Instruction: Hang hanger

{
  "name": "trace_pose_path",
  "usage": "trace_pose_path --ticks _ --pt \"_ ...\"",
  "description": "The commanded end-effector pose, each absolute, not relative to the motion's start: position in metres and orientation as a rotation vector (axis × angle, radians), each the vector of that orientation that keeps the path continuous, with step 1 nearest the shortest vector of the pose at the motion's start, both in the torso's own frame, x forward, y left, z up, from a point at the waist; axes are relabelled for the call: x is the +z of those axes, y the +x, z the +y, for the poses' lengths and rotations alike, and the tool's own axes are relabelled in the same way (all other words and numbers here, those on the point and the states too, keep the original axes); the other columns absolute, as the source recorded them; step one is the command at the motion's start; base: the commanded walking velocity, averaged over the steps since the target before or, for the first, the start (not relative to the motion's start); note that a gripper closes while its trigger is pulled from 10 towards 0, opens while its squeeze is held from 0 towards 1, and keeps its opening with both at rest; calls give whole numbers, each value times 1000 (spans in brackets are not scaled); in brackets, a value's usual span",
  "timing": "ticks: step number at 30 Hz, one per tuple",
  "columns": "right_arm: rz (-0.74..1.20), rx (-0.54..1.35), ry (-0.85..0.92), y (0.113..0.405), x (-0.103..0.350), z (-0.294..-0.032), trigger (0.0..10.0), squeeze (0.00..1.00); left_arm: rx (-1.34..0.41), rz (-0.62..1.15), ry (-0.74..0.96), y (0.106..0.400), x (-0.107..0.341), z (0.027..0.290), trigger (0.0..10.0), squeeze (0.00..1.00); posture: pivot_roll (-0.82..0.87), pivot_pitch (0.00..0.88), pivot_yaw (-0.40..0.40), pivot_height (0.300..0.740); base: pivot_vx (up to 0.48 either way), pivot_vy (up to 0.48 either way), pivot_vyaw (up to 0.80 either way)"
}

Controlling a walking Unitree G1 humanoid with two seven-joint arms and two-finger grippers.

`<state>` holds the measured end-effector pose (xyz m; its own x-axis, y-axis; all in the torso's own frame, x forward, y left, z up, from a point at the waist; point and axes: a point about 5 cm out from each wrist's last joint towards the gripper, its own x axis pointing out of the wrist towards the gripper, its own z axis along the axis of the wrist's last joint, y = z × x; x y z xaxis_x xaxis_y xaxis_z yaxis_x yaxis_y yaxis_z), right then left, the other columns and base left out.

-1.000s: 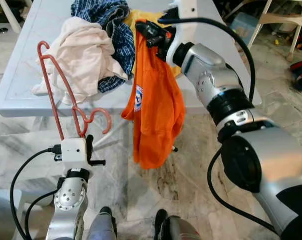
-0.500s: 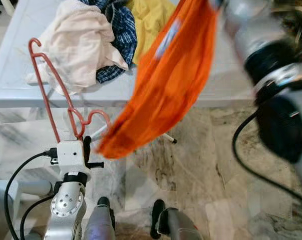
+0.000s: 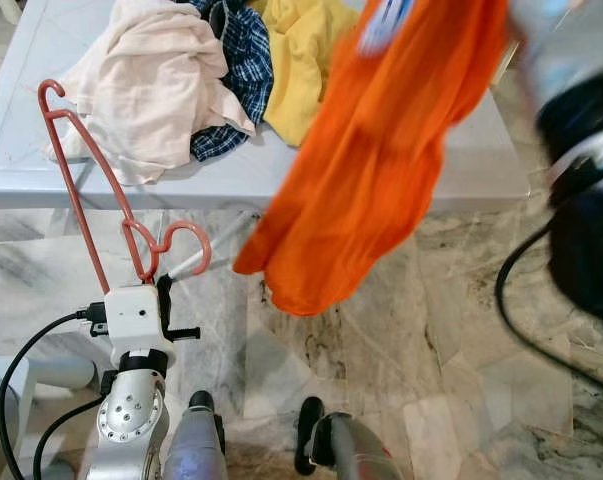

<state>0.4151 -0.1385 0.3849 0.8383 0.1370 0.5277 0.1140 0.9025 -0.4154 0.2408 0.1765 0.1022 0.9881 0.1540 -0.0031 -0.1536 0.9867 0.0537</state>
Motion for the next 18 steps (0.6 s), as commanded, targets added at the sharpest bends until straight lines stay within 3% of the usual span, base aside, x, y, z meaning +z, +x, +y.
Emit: trace_pose_path --ticks 1,4,10,18 --pt "-562 67 -490 417 372 -137 10000 0 149 39 50 237 97 172 10000 0 361 337 -164 740 0 0 0" --pt "-429 211 -481 421 317 -132 10000 0 139 45 48 238 95 170 10000 0 348 337 -165 740 0 0 0" --pt "-368 254 -465 421 292 -134 10000 0 128 47 38 241 94 168 10000 0 333 330 -164 740 0 0 0" --pt "-290 451 -365 414 252 -125 10000 0 101 44 29 249 93 164 10000 0 298 309 -161 740 0 0 0"
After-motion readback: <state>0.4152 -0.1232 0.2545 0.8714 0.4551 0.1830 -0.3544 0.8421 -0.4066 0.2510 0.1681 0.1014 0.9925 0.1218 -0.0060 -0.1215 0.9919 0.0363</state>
